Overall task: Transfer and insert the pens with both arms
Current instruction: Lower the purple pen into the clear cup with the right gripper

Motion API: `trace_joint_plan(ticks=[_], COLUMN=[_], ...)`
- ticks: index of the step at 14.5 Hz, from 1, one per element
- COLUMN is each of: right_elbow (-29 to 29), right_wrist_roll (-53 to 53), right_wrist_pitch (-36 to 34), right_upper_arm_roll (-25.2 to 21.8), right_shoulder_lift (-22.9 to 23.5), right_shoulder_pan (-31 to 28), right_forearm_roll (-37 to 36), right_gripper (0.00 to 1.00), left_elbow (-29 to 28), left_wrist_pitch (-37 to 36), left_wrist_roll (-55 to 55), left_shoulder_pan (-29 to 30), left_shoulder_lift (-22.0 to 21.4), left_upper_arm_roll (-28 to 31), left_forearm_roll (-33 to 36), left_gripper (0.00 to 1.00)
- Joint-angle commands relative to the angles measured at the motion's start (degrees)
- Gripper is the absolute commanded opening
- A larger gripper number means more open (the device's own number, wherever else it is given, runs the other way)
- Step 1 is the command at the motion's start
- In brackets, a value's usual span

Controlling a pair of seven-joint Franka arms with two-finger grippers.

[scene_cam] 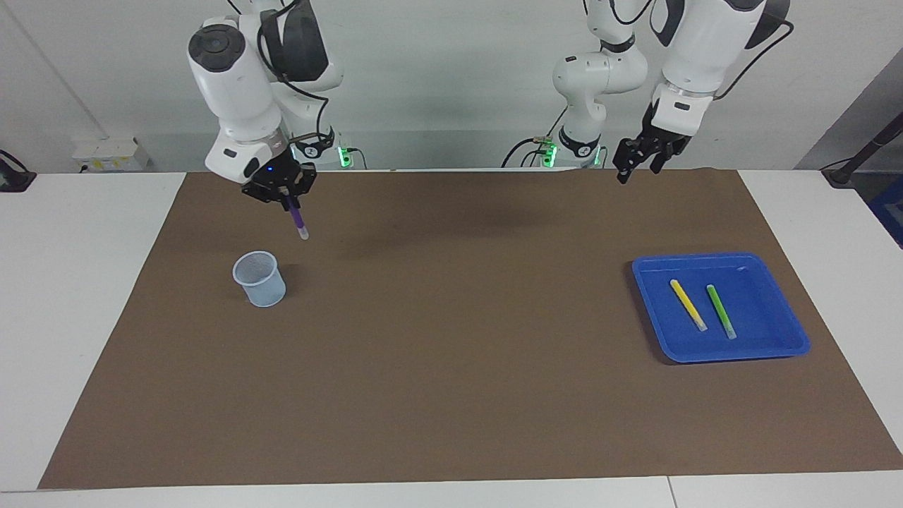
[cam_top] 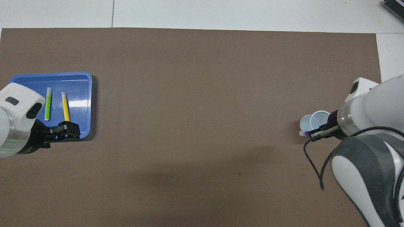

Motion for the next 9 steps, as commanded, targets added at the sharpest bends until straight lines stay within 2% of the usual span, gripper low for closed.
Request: trace_joint_plan(ticks=[1,3,6,9], right_elbow=[0.20,-0.94,-3.92,-6.48], right_wrist_roll=[-6.53,-11.18,-16.21,-15.95], right_wrist_pitch=[2.82,6.69,12.05,15.23], right_upper_arm_roll=[0.87,0.70,0.79,0.79], right_shoulder_lift=[0.10,0.19,0.36,0.63], right_shoulder_pan=[-1.13,-3.49,-6.49,-7.11], right_forearm_roll=[-5.40,-6.30,-6.21,-5.86], right_gripper=[0.00,0.00,0.00,0.00], left_elbow=[-0.40,-0.48,-0.75,-1.01], left_wrist_pitch=[-1.41,-0.97,-0.27,-0.09], left_wrist_roll=[13.04,19.12,26.16,26.09], left_shoulder_pan=[6.15,9.40,11.17,11.26], left_shoulder_lift=[-1.14,-1.14,-1.14,-1.40], left_upper_arm_roll=[-0.72,-0.72,-0.81,-0.03], left_forearm_roll=[3.31,3.94,5.00,5.00], left_gripper=[0.82,0.82,0.82,0.82])
